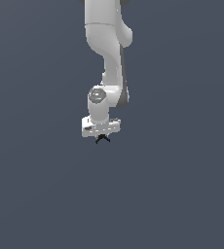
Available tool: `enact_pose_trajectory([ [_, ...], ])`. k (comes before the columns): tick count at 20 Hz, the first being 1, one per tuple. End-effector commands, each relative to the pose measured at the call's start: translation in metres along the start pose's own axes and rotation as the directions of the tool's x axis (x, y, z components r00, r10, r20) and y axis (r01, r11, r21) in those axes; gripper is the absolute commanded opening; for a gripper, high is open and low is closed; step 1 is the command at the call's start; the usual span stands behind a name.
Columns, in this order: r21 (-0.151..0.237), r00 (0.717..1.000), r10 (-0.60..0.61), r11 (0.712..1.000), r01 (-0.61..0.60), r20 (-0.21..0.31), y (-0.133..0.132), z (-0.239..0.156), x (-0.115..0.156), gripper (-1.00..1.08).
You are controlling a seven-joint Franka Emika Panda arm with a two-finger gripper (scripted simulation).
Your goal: Pick up the object and move it to a goal position.
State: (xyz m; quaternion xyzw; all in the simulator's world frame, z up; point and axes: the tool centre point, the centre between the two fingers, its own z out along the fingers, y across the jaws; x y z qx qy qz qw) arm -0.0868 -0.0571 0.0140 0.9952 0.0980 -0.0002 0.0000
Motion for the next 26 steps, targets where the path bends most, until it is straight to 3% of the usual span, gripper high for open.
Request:
enact_pose_trajectory([
  [1, 0.0, 1.0, -0.001, 1.0, 0.001, 0.0, 0.0, 0.0, 0.0, -1.0],
  [13, -0.012, 1.0, 0.009, 1.0, -0.009, -0.025, -0.003, -0.006, 0.009, -1.0],
  [19, -0.043, 0.995, 0.032, 0.998, -0.036, -0.096, -0.01, -0.024, 0.035, -1.0],
  [26, -0.093, 0.974, 0.064, 0.992, -0.086, -0.216, -0.023, -0.059, 0.076, -1.0],
])
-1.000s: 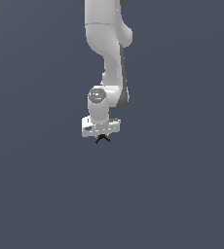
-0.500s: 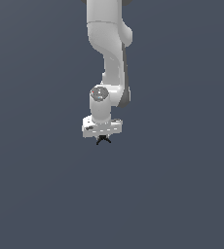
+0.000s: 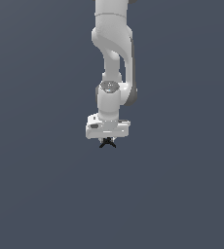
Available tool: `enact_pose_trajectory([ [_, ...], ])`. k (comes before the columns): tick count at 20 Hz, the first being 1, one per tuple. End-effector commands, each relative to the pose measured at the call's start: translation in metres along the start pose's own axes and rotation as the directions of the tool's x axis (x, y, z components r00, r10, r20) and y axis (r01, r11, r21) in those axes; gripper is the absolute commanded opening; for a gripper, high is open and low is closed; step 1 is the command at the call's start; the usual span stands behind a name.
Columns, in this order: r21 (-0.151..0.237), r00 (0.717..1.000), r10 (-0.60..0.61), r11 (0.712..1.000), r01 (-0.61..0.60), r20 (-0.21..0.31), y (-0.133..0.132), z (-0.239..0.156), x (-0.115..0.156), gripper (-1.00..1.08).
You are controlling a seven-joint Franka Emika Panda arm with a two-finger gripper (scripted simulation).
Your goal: Pick up the object and move it to a goal position.
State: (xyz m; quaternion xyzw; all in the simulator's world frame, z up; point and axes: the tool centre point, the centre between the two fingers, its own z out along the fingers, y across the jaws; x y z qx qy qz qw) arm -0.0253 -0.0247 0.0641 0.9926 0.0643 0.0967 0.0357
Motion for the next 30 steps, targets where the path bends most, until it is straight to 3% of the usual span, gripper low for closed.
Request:
enact_pose_trajectory([
  [1, -0.021, 0.999, 0.016, 1.0, -0.017, -0.047, -0.005, -0.012, 0.017, -1.0],
  [15, -0.12, 0.958, 0.076, 0.986, -0.113, -0.276, -0.029, -0.078, 0.095, -1.0],
  [30, -0.188, 0.878, 0.103, 0.959, -0.212, -0.468, -0.051, -0.149, 0.152, -1.0],
])
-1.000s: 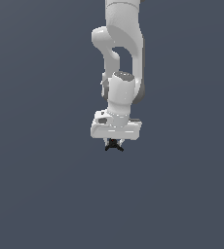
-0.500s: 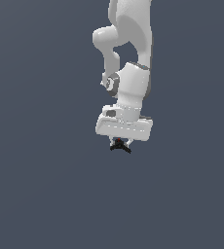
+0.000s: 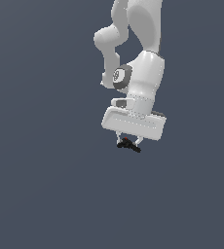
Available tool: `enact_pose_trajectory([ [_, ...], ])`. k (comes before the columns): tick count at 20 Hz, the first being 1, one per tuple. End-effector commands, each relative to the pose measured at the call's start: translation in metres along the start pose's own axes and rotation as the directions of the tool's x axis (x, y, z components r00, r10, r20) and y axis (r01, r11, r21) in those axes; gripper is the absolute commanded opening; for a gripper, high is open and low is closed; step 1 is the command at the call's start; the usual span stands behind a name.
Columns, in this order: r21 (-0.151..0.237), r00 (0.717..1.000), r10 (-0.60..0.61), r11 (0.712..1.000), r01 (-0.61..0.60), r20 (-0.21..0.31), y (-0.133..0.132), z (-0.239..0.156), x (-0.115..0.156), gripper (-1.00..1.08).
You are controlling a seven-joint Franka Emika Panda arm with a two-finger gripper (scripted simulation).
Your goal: Pick up the object and move it to a goal position.
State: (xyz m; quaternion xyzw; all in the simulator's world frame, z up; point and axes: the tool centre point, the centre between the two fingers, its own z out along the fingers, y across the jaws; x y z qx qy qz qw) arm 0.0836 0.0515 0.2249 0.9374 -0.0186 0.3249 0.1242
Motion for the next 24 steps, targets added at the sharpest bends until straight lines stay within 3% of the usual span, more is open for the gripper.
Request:
enact_pose_trajectory([
  [1, -0.017, 0.999, 0.012, 1.0, -0.012, -0.035, -0.003, -0.009, 0.013, -1.0],
  [14, -0.109, 0.97, 0.065, 0.99, -0.092, -0.234, -0.024, -0.066, 0.083, -1.0],
  [24, -0.186, 0.898, 0.095, 0.964, -0.191, -0.43, -0.047, -0.133, 0.142, -1.0],
])
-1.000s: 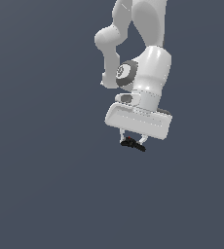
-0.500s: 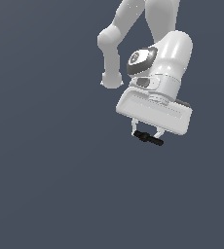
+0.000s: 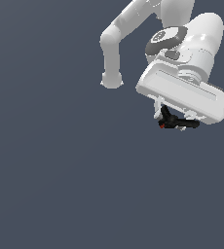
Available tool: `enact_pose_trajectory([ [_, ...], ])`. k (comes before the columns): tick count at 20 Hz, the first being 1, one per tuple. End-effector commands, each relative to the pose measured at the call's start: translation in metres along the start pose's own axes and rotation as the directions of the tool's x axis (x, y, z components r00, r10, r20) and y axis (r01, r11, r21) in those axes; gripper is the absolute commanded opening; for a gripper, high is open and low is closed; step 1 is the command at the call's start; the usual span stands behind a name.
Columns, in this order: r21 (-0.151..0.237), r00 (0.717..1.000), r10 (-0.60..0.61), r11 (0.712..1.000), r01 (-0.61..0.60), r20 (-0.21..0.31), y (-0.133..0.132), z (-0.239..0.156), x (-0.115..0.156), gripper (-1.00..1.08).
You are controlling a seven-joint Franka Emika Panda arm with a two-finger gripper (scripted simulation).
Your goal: Pick up the object and move it to a goal position.
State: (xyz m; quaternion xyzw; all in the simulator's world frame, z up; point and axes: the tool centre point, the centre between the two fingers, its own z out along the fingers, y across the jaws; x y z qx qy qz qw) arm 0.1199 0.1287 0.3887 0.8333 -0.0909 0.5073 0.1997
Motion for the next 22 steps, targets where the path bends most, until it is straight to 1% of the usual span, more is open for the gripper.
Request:
enact_pose_trajectory([
  [1, -0.029, 0.998, 0.019, 0.999, -0.02, -0.055, -0.005, -0.014, 0.02, -1.0],
  [7, -0.091, 0.984, 0.051, 0.994, -0.067, -0.169, -0.017, -0.044, 0.06, -1.0],
  [12, -0.129, 0.97, 0.065, 0.987, -0.098, -0.235, -0.023, -0.062, 0.082, -1.0],
  [17, -0.151, 0.959, 0.072, 0.982, -0.116, -0.273, -0.026, -0.072, 0.094, -1.0],
  [22, -0.158, 0.958, 0.072, 0.98, -0.12, -0.279, -0.026, -0.073, 0.096, -1.0],
])
